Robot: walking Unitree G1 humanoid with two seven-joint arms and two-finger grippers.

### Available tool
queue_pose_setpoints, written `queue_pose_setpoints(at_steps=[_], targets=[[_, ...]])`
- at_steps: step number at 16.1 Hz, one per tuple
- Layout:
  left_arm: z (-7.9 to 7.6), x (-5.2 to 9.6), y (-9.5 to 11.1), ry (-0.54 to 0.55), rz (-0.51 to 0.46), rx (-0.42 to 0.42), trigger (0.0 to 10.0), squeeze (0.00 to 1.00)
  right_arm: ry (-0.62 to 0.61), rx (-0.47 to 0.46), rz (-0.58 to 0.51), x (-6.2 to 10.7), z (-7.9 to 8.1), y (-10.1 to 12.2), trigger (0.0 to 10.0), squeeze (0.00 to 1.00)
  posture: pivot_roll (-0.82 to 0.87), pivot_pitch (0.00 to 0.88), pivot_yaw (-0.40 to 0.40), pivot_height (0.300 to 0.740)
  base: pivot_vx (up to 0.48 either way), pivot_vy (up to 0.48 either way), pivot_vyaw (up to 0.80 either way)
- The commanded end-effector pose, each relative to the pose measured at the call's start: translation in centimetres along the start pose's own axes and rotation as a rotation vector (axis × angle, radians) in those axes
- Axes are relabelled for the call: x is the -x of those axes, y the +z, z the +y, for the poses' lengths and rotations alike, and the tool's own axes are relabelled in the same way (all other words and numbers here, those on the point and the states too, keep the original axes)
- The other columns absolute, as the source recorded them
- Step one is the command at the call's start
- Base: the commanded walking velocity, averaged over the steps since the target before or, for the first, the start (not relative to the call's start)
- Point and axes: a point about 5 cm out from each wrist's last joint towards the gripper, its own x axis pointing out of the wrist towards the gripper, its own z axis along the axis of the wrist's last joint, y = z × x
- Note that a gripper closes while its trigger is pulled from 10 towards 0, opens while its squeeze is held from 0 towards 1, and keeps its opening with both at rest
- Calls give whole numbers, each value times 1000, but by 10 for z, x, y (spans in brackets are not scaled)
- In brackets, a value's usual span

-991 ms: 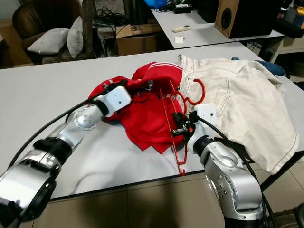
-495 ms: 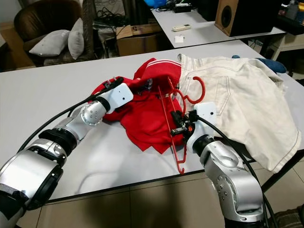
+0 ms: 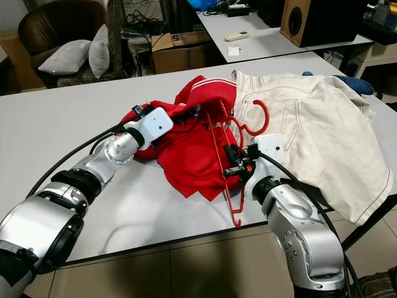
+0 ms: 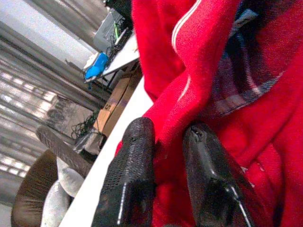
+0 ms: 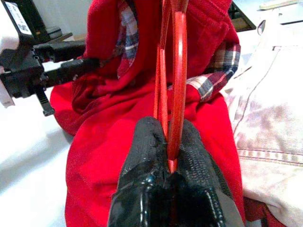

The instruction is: Hang hanger

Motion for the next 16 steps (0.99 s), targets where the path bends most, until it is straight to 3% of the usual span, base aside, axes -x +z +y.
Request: queue_pose_setpoints(at_steps=[1,7,10,12,14,16], targets=[[5,4,-7,5,20,24,0,0,8,6,-47,1,2,8,10000,0,-159,0,147,740,0,0,0],[13,8,-14,12,34,93,0,0,13,6,-40,-2,2,7,10000,0,-149,0,140,740,0,0,0],[19,9,-12,-127,6,200,0,0,-10,28,20,0,-1,0,10000,0,-153,0,152,740,0,0,0],[26,10,-7,-197,-33,221,0,0,-28,46,75,0,-3,-8,10000,0,-147,0,148,740,0,0,0],[44,13,9,-268,-128,212,0,0,11,34,111,-5,4,-13,10000,0,-132,0,136,740,0,0,0],[52,15,20,-296,-187,194,0,0,42,38,113,-9,9,-12,10000,0,-125,0,129,740,0,0,0]])
